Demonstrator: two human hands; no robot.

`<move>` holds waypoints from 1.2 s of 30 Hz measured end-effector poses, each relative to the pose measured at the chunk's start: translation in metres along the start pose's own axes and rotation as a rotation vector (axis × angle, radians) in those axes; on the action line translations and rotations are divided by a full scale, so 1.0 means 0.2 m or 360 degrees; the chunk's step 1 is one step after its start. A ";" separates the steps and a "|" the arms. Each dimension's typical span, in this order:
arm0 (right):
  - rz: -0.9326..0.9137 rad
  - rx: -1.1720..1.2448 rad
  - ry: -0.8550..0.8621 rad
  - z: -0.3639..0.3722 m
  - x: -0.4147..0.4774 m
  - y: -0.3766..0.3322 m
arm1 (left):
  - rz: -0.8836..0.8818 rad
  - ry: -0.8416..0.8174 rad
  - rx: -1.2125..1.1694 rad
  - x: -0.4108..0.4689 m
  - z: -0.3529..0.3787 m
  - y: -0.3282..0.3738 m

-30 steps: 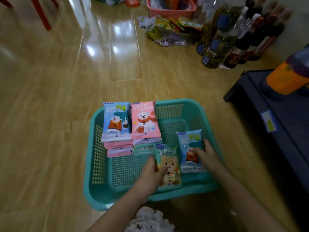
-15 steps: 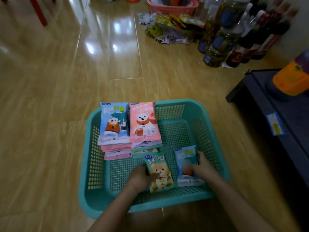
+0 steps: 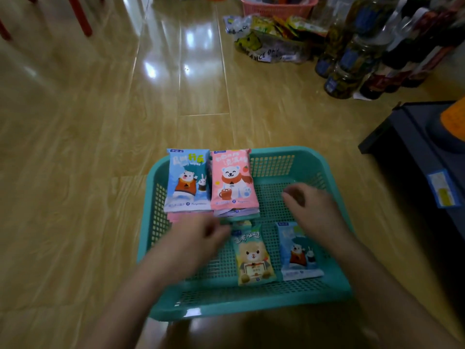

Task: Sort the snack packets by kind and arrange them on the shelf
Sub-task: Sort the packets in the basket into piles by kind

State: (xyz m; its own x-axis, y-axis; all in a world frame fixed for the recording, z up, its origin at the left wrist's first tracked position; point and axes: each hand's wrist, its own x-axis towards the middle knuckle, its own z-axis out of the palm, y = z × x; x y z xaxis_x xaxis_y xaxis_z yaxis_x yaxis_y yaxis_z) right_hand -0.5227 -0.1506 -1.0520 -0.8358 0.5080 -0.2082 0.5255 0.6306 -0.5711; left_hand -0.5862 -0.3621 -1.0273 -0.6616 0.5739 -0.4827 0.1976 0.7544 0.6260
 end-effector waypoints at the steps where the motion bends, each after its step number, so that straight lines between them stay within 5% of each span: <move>1: -0.0073 0.0091 0.0016 0.01 0.02 -0.08 | 0.0037 0.0298 -0.0024 0.00 -0.07 0.00; 3: -0.0078 0.0143 -0.0089 0.07 0.07 -0.20 | 0.0044 0.0922 0.0129 0.05 -0.18 -0.01; 5: -0.0043 0.0099 -0.0163 0.13 0.12 -0.28 | -0.0078 0.1085 0.0311 0.13 -0.22 -0.02; 9: 0.0004 0.0013 -0.0120 0.20 0.19 -0.32 | -0.0235 0.0927 0.0403 0.25 -0.19 -0.08; 18: 0.0042 0.0027 -0.0153 0.20 0.21 -0.30 | -0.0383 0.0844 -0.0046 0.32 -0.21 -0.13; 22: 0.0010 0.0277 -0.0220 0.12 0.23 -0.27 | -0.0311 0.0854 -0.0037 0.34 -0.20 -0.13; 29: 0.0233 0.0957 -0.0023 -0.03 0.21 -0.01 | -0.0054 0.0764 -0.1014 0.21 -0.18 -0.18; 36: 0.0551 0.0439 -0.0202 0.14 0.19 0.24 | -0.0014 0.0511 -0.1384 0.07 -0.01 -0.19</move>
State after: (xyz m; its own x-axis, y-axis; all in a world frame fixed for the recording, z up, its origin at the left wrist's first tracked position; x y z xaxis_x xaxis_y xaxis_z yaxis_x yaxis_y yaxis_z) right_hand -0.5343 -0.1166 -1.1095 -0.6402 0.5747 -0.5097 0.7298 0.2480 -0.6371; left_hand -0.6041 -0.3834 -1.0557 -0.8548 0.3554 -0.3782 -0.3348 0.1792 0.9251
